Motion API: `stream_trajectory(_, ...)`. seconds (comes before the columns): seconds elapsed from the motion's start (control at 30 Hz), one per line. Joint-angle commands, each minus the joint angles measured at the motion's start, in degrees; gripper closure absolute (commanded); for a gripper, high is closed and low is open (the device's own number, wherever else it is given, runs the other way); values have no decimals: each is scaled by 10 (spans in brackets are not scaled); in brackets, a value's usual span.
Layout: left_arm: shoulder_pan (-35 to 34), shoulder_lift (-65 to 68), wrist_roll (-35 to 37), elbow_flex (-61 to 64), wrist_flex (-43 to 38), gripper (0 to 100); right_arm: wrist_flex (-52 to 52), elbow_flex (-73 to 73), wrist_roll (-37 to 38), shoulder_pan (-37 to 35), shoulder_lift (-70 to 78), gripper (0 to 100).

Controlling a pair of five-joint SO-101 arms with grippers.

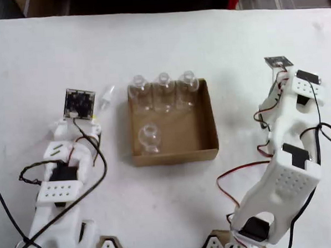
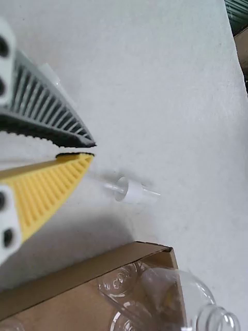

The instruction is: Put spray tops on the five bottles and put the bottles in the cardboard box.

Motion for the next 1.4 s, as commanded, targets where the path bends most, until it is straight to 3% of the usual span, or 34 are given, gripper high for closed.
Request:
stream_trajectory(0.0, 0, 2, -8, -6, -18, 976, -6, -25, 7, 5, -14, 957)
stream_trajectory(0.5, 0, 4, -8, -6, -18, 976, 144, -117, 7, -12, -191, 957)
stream_trajectory(0.8, 0, 4, -8, -5, -18, 976, 204, -115, 3, -102, -365, 957)
stream_trajectory(1.07, 0, 3, -8, -5, -18, 976, 194, -114, 3, -182, -500, 981)
stream_trajectory(1.37, 0, 1, -8, -5, -17, 976, 145, -113, 3, -222, -522, 982)
